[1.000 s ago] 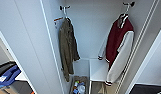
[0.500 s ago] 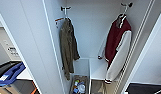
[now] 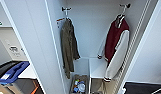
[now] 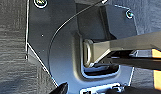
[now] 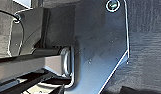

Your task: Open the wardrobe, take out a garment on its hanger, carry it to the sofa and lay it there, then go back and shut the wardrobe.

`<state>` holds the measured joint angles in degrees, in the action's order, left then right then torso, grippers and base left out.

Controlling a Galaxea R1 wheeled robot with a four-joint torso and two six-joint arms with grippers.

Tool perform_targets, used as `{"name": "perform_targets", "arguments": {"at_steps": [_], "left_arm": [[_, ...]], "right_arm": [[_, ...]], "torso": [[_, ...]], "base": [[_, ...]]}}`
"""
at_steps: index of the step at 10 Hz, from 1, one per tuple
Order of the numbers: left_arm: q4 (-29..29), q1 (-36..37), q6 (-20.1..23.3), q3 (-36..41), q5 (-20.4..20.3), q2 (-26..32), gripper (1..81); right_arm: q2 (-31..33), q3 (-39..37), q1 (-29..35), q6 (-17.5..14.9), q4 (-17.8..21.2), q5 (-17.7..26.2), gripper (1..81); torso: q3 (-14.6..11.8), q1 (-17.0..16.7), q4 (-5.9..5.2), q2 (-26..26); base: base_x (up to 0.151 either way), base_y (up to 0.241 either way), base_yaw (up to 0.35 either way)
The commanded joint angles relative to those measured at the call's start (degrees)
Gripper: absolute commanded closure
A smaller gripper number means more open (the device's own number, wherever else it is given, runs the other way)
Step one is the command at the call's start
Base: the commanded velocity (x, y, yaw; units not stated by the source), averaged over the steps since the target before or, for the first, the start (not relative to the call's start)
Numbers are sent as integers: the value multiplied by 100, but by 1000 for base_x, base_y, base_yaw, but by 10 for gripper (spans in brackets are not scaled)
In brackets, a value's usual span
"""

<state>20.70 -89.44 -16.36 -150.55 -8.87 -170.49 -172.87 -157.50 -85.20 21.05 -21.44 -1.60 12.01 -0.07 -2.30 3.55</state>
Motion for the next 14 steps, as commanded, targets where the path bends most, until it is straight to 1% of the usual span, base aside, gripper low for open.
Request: {"name": "perform_targets", "arguments": {"at_steps": [1,2,3,4,5,6,7,8,9,10,12,14], "left_arm": [[48,150,36,17,272,32,10],[48,150,36,17,273,32,10],[39,150,36,17,281,32,10],[31,150,36,-9,281,32,10],[22,150,28,-18,281,5,10],[22,151,28,-18,281,-12,10],[22,159,28,-18,290,-12,10],[22,168,28,-18,324,-12,10],[-22,194,19,-18,482,-38,10],[-22,203,10,-18,536,-47,10],[-31,203,1,-18,536,-74,10],[-31,220,10,-35,536,-65,10]], "right_arm": [[-118,1,648,-5,-1459,722,10],[-206,19,815,-31,-2406,749,10],[-276,-16,1051,-31,-2995,809,10],[-363,28,1315,-40,-3461,1204,10],[-504,63,1526,-75,-4100,1467,10],[-636,62,1737,-75,-4725,1845,10],[-785,98,1957,-92,-5209,2205,10],[-1005,142,2142,-154,-5808,2567,10],[-1197,203,2300,-154,-6246,2777,10],[-1213,256,2459,-154,-6468,2823,10],[-1213,458,2775,-163,-6680,2849,10],[-1213,617,3100,-163,-6838,3182,10]], "torso": [[0,7,0,0],[2,7,0,-2],[2,7,0,-2],[2,7,0,-2],[2,7,0,-2],[2,7,0,-2],[2,7,0,-2],[2,7,0,-2],[2,8,0,-2],[2,8,0,-2],[4,10,0,-2],[4,10,0,-2]], "base": [[0,0,0],[0,0,0],[0,0,0],[0,0,0],[0,0,0],[0,0,0],[0,0,0],[0,0,0],[0,0,0],[0,0,0],[0,0,0],[0,0,0]]}}
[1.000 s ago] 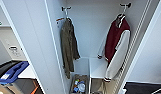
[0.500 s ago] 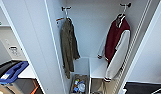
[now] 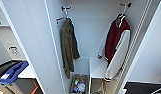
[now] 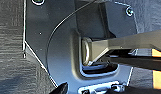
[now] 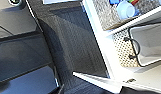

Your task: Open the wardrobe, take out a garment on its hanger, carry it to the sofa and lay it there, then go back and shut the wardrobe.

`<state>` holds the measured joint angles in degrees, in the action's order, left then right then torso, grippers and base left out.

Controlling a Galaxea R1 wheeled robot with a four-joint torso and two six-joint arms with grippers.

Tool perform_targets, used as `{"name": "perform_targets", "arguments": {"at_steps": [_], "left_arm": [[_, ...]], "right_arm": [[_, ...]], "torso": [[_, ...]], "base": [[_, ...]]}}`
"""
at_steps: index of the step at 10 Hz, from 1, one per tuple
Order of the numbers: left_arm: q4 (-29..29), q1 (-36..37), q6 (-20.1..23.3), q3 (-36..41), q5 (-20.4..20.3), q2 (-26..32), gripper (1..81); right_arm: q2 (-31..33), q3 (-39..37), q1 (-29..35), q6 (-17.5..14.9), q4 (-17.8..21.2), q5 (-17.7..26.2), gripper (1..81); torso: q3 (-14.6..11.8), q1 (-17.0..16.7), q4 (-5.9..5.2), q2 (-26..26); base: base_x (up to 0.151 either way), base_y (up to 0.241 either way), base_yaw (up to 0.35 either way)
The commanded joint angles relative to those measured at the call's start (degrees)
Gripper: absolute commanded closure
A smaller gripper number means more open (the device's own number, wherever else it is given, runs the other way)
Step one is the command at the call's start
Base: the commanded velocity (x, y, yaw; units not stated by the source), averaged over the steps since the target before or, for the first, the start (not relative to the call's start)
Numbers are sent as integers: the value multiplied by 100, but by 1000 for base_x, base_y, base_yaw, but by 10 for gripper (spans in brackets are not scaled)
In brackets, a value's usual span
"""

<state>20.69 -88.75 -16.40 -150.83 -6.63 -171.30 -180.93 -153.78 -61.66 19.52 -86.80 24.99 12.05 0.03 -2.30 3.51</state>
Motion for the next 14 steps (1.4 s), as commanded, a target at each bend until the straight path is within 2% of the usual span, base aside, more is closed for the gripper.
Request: {"name": "perform_targets", "arguments": {"at_steps": [1,3,5,7,9,11,12,14], "left_arm": [[-21,151,14,-8,320,8,10],[5,169,14,-8,312,8,10],[14,169,14,-8,312,-18,10],[32,169,31,-8,312,-62,10],[41,177,40,1,312,-89,10],[41,178,40,1,312,-115,10],[41,177,49,1,312,-124,10],[67,178,66,1,312,-142,10]], "right_arm": [[-407,376,931,-1,-329,708,10],[-407,789,1229,-1,-338,1209,10],[-407,887,1686,155,-338,1602,10],[-407,729,2100,1228,-364,2368,10],[-407,394,2240,1783,-382,2924,10],[-407,-34,2425,2561,-382,3404,10],[-407,-168,2391,2671,-435,3652,10],[-314,-221,2285,2821,-452,3794,10]], "torso": [[0,0,0,0],[2,2,0,0],[2,7,0,0],[2,9,0,0],[5,9,0,0],[5,9,0,-2],[7,11,0,-2],[7,11,0,-5]], "base": [[0,0,0],[0,0,0],[0,0,0],[0,0,0],[0,0,0],[0,0,0],[0,0,0],[0,0,0]]}}
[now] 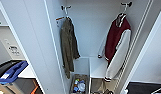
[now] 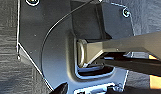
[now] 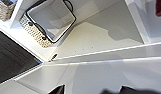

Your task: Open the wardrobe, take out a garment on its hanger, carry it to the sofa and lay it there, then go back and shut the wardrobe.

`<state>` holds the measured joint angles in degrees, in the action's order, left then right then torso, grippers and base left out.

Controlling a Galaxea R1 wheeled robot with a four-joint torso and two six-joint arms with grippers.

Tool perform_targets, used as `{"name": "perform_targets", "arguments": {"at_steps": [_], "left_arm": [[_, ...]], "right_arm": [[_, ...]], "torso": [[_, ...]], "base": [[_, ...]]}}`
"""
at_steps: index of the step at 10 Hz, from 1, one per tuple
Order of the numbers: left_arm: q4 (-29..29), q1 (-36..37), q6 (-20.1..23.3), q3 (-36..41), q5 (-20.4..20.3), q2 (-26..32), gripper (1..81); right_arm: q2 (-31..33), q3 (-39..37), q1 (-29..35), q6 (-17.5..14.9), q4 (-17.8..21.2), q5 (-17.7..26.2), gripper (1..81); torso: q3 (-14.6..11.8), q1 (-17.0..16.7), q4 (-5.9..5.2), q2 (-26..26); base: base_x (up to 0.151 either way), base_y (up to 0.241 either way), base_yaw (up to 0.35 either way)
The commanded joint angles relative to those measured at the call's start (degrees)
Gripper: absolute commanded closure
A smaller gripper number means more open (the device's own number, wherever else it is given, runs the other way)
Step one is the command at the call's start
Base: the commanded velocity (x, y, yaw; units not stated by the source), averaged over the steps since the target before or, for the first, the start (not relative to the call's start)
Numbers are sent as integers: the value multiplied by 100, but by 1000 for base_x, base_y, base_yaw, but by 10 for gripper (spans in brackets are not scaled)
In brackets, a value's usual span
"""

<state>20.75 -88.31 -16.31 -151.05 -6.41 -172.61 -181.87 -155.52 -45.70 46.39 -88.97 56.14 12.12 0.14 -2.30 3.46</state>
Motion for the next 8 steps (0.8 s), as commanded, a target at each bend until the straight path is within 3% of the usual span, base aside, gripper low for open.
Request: {"name": "perform_targets", "arguments": {"at_steps": [1,5,8], "left_arm": [[131,134,58,14,290,-29,10],[140,134,58,14,290,-29,10],[149,107,58,14,290,-29,10]], "right_arm": [[-141,-66,645,152,-226,785,10],[-18,40,469,169,-68,670,10],[252,-292,408,169,45,758,10]], "torso": [[0,0,0,0],[0,2,0,-2],[2,2,0,-4]], "base": [[0,0,0],[0,0,0],[0,0,0]]}}
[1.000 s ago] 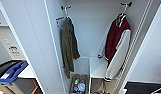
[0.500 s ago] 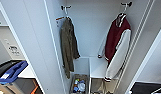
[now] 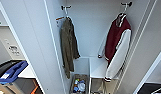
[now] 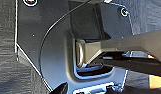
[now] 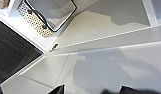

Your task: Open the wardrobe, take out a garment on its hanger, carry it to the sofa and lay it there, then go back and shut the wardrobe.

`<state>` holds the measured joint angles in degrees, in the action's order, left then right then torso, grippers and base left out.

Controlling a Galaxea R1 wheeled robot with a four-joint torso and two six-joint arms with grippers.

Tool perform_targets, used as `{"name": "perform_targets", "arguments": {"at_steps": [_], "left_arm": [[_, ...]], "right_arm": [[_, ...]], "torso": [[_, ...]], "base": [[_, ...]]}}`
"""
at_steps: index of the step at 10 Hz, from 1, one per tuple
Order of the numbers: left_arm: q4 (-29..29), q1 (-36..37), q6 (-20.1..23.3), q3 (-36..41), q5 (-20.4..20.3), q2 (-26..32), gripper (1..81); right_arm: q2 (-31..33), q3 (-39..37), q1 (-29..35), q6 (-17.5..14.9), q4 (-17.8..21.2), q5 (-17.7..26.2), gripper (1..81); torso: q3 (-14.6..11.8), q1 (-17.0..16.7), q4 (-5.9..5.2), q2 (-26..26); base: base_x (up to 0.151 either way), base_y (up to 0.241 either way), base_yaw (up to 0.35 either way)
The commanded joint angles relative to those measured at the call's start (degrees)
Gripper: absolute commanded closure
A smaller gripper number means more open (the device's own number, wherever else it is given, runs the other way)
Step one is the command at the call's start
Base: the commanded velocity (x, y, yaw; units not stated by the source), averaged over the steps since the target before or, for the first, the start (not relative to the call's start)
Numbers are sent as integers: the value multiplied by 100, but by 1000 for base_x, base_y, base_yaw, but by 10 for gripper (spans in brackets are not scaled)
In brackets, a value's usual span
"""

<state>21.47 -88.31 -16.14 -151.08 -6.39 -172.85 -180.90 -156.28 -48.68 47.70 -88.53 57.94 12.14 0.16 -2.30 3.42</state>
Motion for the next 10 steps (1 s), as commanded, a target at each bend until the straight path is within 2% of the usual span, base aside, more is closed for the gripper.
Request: {"name": "perform_targets", "arguments": {"at_steps": [1,3,5,6,8,10], "left_arm": [[77,107,41,17,287,-4,10],[77,107,41,17,296,5,10],[77,116,41,17,296,-4,10],[86,107,50,17,287,4,10],[86,116,50,17,287,13,10],[94,134,50,17,278,40,10]], "right_arm": [[348,-305,645,106,98,517,10],[772,-235,521,310,187,393,10],[1000,-68,398,327,450,70,10],[1018,37,257,336,564,-375,10],[1018,222,-7,319,669,-1633,10],[1097,310,-173,257,1250,-2691,10]], "torso": [[0,0,0,0],[0,0,0,0],[0,0,0,0],[0,0,0,0],[0,0,0,0],[0,0,0,0]], "base": [[0,0,0],[0,0,0],[0,0,0],[0,0,0],[0,0,0],[0,0,0]]}}
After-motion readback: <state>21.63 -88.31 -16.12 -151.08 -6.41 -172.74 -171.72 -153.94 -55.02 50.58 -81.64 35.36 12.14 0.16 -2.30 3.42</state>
